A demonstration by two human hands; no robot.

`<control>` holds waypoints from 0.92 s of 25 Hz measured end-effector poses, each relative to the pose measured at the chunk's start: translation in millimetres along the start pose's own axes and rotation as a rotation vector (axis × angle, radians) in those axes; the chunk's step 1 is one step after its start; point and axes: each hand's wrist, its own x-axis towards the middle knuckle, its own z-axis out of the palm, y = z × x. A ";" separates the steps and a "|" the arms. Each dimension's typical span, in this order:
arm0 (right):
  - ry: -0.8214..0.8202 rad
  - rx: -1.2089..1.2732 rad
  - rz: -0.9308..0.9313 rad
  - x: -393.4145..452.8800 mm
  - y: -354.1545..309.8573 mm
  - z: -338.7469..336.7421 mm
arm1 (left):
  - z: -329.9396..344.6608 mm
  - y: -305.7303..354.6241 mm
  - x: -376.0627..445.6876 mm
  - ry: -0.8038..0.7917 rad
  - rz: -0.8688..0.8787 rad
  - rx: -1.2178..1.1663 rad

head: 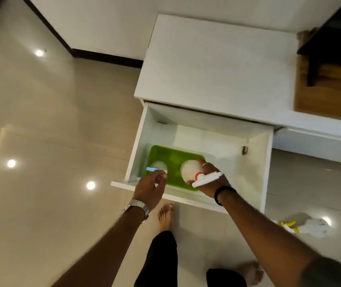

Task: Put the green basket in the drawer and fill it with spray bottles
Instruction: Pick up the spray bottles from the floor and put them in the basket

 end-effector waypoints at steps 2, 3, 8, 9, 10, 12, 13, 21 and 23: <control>-0.047 -0.062 0.031 37.8 3.5 29.0 | -10.8 -26.0 21.9 0.037 0.053 0.015; -0.074 -0.101 0.045 54.1 7.7 43.2 | -14.1 -39.2 31.6 0.056 0.097 0.034; -0.155 -0.185 0.075 109.3 21.1 102.5 | -11.4 -74.0 75.9 0.019 0.283 0.205; -0.163 -0.180 0.080 114.2 20.2 110.2 | -7.6 -74.4 84.8 -0.032 0.305 0.253; -0.173 -0.179 0.086 119.8 20.1 118.4 | -1.6 -75.4 95.2 -0.083 0.326 0.298; -0.169 -0.149 0.073 128.1 19.5 129.4 | 10.3 -76.0 115.2 -0.161 0.360 0.372; -0.164 -0.126 0.066 130.5 19.8 132.1 | 15.8 -76.1 123.2 -0.188 0.355 0.396; -0.165 -0.030 0.066 118.0 20.8 120.1 | 24.3 -78.4 127.8 -0.233 0.253 0.535; -0.107 -0.084 0.053 92.6 27.4 93.1 | 16.9 -57.6 116.8 -0.126 0.312 0.535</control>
